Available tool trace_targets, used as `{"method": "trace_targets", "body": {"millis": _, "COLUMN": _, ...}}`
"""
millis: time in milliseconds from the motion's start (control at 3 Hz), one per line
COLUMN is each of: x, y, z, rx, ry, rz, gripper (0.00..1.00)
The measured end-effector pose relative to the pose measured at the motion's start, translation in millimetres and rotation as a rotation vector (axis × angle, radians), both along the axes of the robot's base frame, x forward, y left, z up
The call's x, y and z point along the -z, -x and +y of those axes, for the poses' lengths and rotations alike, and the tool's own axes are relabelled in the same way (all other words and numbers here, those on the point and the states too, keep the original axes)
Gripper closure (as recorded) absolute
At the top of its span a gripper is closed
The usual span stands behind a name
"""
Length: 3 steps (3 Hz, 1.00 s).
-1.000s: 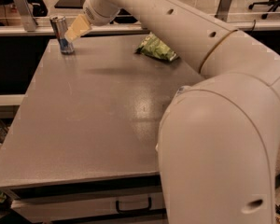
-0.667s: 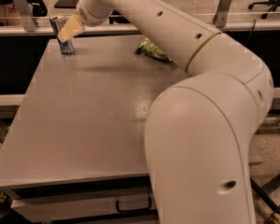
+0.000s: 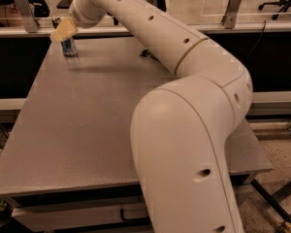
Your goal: Pick redbull can
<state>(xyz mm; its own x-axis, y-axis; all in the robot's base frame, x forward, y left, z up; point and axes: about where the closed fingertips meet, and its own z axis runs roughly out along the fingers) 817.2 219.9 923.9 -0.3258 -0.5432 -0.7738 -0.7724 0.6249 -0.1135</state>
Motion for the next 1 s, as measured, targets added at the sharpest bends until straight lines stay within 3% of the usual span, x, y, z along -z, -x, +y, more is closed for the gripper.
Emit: {"method": "trace_targets", "body": {"millis": 1000, "x": 6, "y": -31, "z": 30, "rx": 0.084, "ry": -0.058, "rz": -0.074, "gripper": 0.00}}
